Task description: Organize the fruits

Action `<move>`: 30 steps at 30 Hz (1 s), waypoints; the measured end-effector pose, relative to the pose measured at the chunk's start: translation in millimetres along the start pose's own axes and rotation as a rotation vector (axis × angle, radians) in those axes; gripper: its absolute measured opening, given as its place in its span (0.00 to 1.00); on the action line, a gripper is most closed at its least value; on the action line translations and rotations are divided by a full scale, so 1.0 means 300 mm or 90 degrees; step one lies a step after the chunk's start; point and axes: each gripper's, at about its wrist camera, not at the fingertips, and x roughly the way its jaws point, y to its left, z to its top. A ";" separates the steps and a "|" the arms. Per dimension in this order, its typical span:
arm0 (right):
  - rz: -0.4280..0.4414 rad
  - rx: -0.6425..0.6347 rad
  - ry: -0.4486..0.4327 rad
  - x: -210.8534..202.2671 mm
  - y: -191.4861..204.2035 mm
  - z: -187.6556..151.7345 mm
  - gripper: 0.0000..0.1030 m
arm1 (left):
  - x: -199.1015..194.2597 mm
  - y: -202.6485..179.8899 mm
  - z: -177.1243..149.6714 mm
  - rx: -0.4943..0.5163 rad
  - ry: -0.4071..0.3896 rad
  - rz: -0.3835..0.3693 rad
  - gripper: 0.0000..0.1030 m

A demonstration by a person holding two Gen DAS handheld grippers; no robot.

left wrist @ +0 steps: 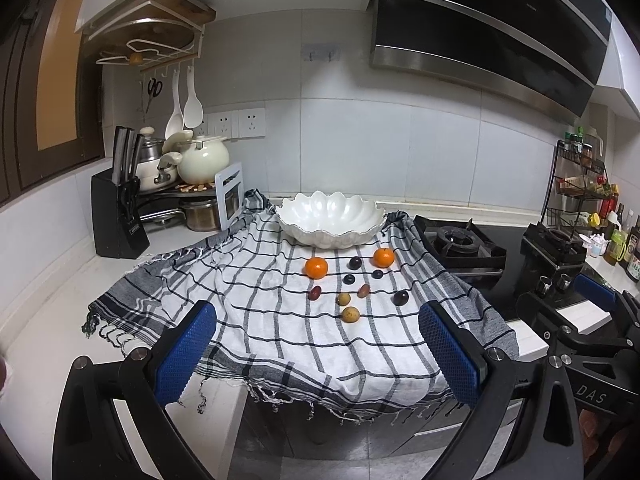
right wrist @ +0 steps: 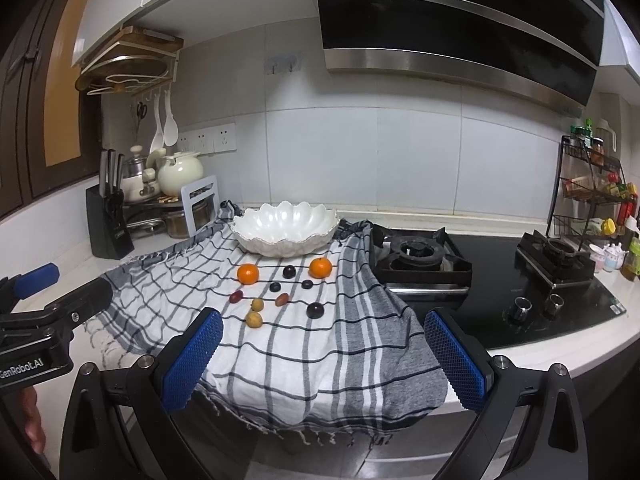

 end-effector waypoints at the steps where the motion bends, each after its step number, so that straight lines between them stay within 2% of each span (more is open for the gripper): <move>1: -0.001 0.001 0.000 -0.002 0.003 0.000 0.99 | 0.000 0.001 -0.001 -0.001 0.000 -0.002 1.00; 30: 0.007 -0.006 -0.015 -0.015 0.006 0.010 0.99 | -0.013 -0.002 0.017 -0.004 -0.003 -0.002 1.00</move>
